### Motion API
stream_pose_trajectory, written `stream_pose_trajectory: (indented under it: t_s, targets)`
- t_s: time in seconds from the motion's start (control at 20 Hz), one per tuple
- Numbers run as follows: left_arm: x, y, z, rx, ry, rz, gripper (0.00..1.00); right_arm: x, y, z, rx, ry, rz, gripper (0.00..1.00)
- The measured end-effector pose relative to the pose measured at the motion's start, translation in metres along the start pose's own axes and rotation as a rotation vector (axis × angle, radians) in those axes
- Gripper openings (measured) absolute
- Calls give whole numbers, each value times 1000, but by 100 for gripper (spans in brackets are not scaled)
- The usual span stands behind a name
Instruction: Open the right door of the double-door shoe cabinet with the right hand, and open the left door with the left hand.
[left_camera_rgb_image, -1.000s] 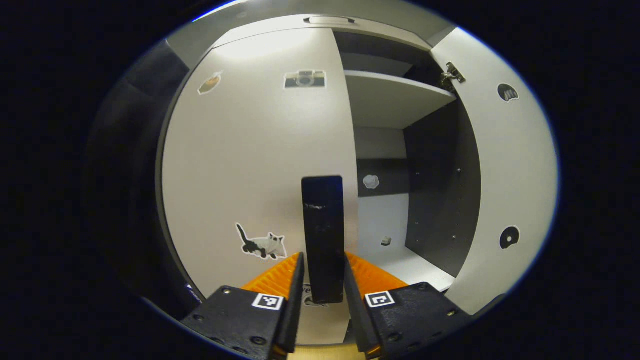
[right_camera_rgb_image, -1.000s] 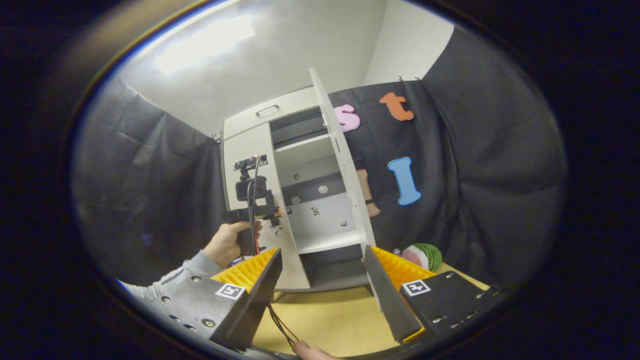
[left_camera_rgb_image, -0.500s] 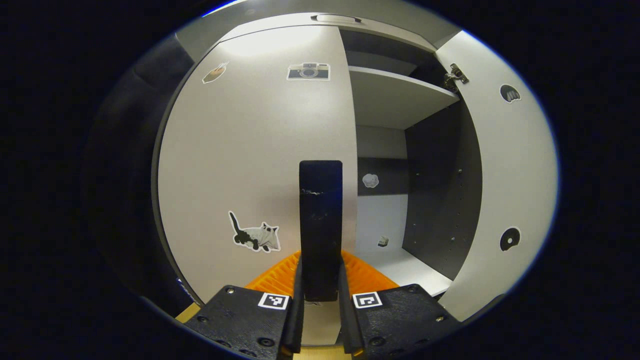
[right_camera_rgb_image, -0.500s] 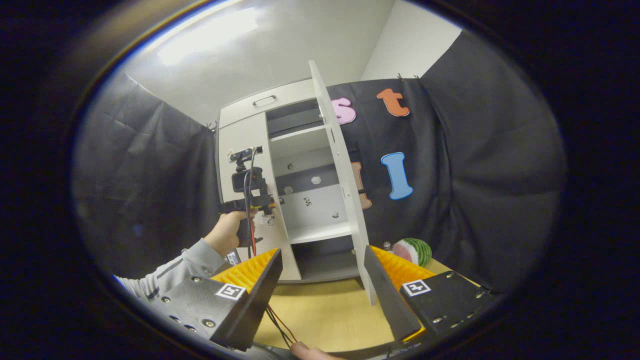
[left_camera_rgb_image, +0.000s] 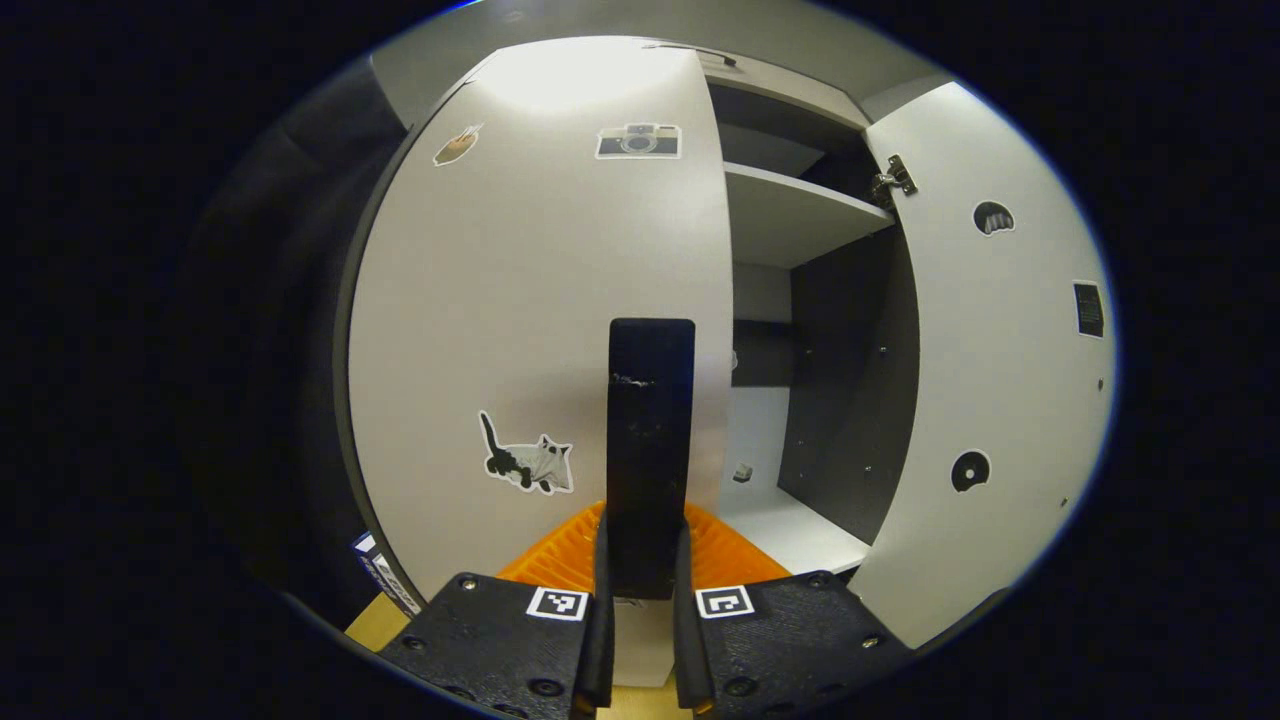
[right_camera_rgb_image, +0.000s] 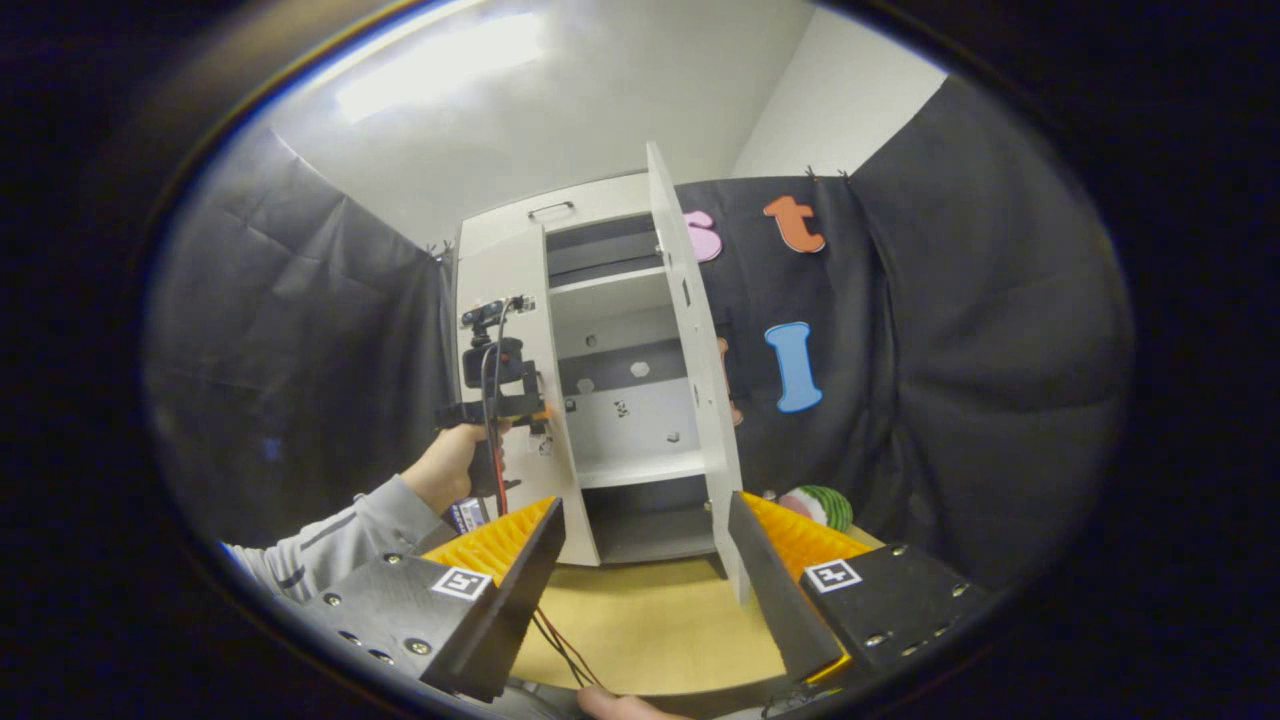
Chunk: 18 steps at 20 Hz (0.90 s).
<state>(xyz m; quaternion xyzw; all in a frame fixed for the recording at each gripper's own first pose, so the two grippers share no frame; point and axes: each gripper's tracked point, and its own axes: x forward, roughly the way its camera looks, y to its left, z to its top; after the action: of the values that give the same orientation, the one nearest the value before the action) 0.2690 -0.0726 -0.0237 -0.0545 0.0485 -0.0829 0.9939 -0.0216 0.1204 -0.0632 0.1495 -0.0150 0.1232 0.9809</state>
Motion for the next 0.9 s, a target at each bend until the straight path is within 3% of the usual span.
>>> stream_pose_trajectory:
  t_s: [0.1, 0.15, 0.2, 0.6, 0.65, 0.7, 0.9]
  targets:
    - [-10, 3, 0, 7, -1, -8, 25, -6, 5, 0, -9, 0, -4, 98]
    - [-16, 4, 0, 8, -1, -12, 26, -10, 9, 0, -15, 1, -4, 93]
    - [-22, 7, -1, 1, -1, -15, 25, -15, 12, 1, -22, 3, -9, 98]
    - [-60, 21, 0, 14, -20, -37, 25, -10, 22, -3, -72, 10, -41, 98]
    - [-63, 23, 0, 9, -19, -43, 25, -9, 23, -3, -78, 11, -50, 93]
    - [-69, 26, 1, -3, -11, -50, 25, -11, 24, -3, -80, 9, -54, 98]
    - [-86, 37, 3, -57, 1, -87, 26, -7, 28, -9, -83, 16, -51, 93]
